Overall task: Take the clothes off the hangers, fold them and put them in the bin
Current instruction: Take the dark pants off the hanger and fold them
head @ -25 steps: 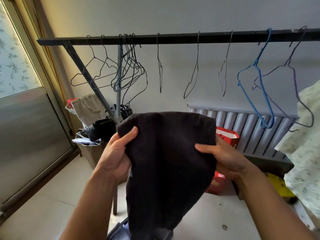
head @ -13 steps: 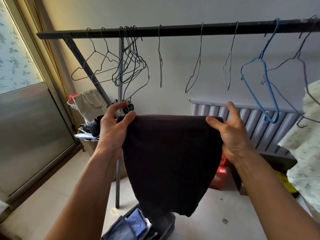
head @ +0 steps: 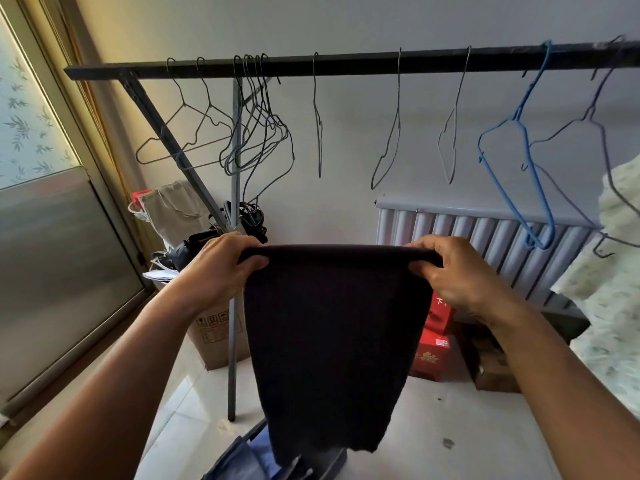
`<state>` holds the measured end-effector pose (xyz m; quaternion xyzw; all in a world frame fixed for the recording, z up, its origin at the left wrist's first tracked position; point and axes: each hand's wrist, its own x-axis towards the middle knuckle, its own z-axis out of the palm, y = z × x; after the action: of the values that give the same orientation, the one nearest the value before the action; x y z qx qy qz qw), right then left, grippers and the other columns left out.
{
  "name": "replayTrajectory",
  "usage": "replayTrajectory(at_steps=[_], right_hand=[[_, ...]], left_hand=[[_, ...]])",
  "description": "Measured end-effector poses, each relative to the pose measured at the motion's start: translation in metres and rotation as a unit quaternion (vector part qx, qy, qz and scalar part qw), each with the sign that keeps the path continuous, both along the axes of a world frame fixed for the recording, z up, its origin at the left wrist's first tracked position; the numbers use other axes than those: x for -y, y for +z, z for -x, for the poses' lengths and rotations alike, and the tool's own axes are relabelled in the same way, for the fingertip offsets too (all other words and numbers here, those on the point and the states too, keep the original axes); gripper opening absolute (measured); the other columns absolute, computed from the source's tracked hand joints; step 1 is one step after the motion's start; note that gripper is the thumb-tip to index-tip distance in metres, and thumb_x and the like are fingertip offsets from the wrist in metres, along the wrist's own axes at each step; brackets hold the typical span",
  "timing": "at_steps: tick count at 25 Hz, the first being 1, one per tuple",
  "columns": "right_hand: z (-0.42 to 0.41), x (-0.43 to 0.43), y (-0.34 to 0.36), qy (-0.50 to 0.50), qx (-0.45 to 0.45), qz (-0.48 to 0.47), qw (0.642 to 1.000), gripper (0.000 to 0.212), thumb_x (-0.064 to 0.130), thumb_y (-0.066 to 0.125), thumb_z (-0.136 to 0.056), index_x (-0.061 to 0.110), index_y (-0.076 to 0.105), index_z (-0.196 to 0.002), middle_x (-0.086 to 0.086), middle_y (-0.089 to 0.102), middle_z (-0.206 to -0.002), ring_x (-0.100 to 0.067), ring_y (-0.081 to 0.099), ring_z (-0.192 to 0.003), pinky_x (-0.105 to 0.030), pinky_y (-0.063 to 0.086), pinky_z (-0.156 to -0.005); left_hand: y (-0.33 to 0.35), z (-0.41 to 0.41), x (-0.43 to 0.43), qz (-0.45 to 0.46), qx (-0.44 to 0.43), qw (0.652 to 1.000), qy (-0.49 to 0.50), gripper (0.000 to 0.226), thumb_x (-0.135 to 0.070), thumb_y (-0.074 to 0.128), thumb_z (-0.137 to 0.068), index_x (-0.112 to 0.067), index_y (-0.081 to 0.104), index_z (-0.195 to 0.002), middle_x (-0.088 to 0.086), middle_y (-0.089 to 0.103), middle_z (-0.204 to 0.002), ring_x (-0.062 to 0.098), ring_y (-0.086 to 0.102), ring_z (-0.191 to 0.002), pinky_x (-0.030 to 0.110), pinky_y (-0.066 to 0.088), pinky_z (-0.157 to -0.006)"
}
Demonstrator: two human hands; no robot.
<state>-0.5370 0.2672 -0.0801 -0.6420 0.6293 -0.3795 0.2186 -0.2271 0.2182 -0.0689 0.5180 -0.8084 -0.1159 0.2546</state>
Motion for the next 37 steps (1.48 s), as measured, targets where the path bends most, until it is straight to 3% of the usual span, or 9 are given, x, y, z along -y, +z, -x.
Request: replayTrajectory(at_steps=[4,7,9,14,17,23,26,32,37], right_hand=[[0.004,-0.002,0.006,-0.027,-0.004,0.06,0.998,0.008,0.016,0.065,-0.09,0.021,0.065,-0.083,0.003,0.06,-0.09,-0.006,0.058,-0.079,-0.017,0.044,-0.065],[0.005,-0.005,0.01,0.022,0.208,0.045,0.977,0.006,0.019,0.063,-0.089,0.023,0.066,-0.092,0.005,0.069,-0.093,-0.01,0.067,-0.084,-0.017,0.05,-0.071],[-0.001,-0.004,0.009,0.041,0.309,0.032,0.95,0.012,0.023,0.057,-0.093,0.021,0.067,-0.098,0.003,0.074,-0.093,-0.013,0.07,-0.091,-0.03,0.054,-0.08],[-0.018,0.006,0.006,0.027,0.382,0.084,0.92,0.017,0.029,0.051,-0.098,0.027,0.068,-0.099,-0.001,0.072,-0.102,-0.02,0.069,-0.098,-0.042,0.055,-0.086],[-0.024,0.008,0.007,0.022,0.428,0.084,0.9,0.017,0.028,0.049,-0.099,0.027,0.065,-0.099,-0.001,0.072,-0.1,-0.018,0.068,-0.093,-0.04,0.058,-0.082],[-0.018,0.012,0.01,-0.016,0.459,0.072,0.885,0.018,0.031,0.05,-0.099,0.022,0.065,-0.104,0.0,0.073,-0.096,-0.015,0.07,-0.087,-0.03,0.058,-0.069],[-0.01,0.017,0.007,-0.035,0.488,0.022,0.872,0.025,0.03,0.052,-0.098,0.01,0.065,-0.106,-0.002,0.075,-0.087,-0.016,0.072,-0.08,-0.026,0.058,-0.061],[0.003,0.012,-0.009,0.078,0.622,-0.058,0.777,0.065,0.057,0.053,-0.084,0.009,0.062,-0.127,-0.016,0.064,-0.127,-0.029,0.063,-0.114,-0.046,0.053,-0.091],[-0.005,-0.004,-0.038,0.176,0.482,-0.13,0.849,0.09,0.038,0.094,-0.046,0.012,0.058,-0.125,-0.011,0.068,-0.12,-0.027,0.066,-0.108,-0.036,0.058,-0.082]], left_hand=[[-0.006,-0.008,0.001,-0.035,-0.144,0.989,0.016,0.016,-0.033,0.066,-0.086,-0.021,0.07,-0.096,-0.001,0.053,-0.106,0.014,0.055,-0.093,0.031,0.049,-0.079],[-0.009,-0.001,-0.007,-0.156,-0.44,0.884,-0.021,0.031,-0.031,0.062,-0.081,-0.01,0.069,-0.103,-0.003,0.071,-0.097,0.011,0.067,-0.087,0.02,0.055,-0.072],[-0.013,0.007,-0.007,-0.158,-0.507,0.847,-0.012,0.032,-0.034,0.06,-0.08,-0.009,0.068,-0.1,-0.001,0.074,-0.084,0.011,0.069,-0.079,0.022,0.058,-0.069],[-0.013,0.023,-0.001,-0.118,-0.565,0.817,0.017,0.024,-0.031,0.061,-0.088,-0.009,0.066,-0.096,0.007,0.071,-0.085,0.017,0.067,-0.072,0.031,0.059,-0.068],[-0.021,0.013,-0.001,-0.213,-0.619,0.754,-0.051,0.058,-0.041,0.086,-0.061,-0.004,0.067,-0.102,0.013,0.073,-0.089,0.021,0.072,-0.074,0.035,0.062,-0.069],[-0.065,0.019,-0.024,-0.392,-0.489,0.775,-0.08,0.08,-0.032,0.099,-0.035,-0.002,0.071,-0.104,0.022,0.07,-0.112,0.032,0.07,-0.099,0.036,0.06,-0.08],[-0.067,0.023,-0.023,-0.373,-0.549,0.746,-0.06,0.06,-0.032,0.092,-0.056,-0.002,0.071,-0.103,0.021,0.07,-0.112,0.032,0.069,-0.102,0.04,0.058,-0.088],[-0.052,0.04,-0.022,-0.297,-0.606,0.738,-0.018,0.021,-0.02,0.065,-0.081,-0.007,0.072,-0.096,0.016,0.075,-0.095,0.022,0.073,-0.082,0.034,0.061,-0.073],[-0.045,0.047,-0.02,-0.277,-0.638,0.718,0.019,0.023,-0.015,0.06,-0.091,-0.009,0.076,-0.075,0.014,0.074,-0.078,0.02,0.072,-0.065,0.033,0.061,-0.058]])
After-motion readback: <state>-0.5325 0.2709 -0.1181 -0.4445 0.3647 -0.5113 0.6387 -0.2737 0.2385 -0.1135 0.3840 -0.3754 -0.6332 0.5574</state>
